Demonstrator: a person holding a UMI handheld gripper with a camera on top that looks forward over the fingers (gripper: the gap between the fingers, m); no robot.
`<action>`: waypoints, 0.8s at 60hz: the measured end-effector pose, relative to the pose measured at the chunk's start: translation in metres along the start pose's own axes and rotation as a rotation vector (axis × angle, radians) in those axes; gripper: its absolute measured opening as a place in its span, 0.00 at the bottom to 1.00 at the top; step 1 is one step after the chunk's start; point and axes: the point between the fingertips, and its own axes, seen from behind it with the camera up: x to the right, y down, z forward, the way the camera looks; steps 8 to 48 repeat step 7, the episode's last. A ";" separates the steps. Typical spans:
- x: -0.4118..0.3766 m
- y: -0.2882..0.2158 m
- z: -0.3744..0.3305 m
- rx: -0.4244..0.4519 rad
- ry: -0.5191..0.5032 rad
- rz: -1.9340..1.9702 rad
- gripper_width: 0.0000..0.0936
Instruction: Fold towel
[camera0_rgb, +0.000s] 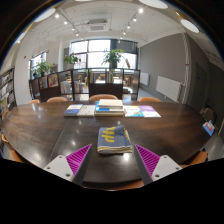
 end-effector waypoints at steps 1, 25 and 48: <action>0.001 0.000 -0.001 -0.003 -0.002 0.001 0.90; 0.002 0.007 -0.005 -0.010 -0.004 -0.007 0.90; 0.002 0.007 -0.005 -0.010 -0.004 -0.007 0.90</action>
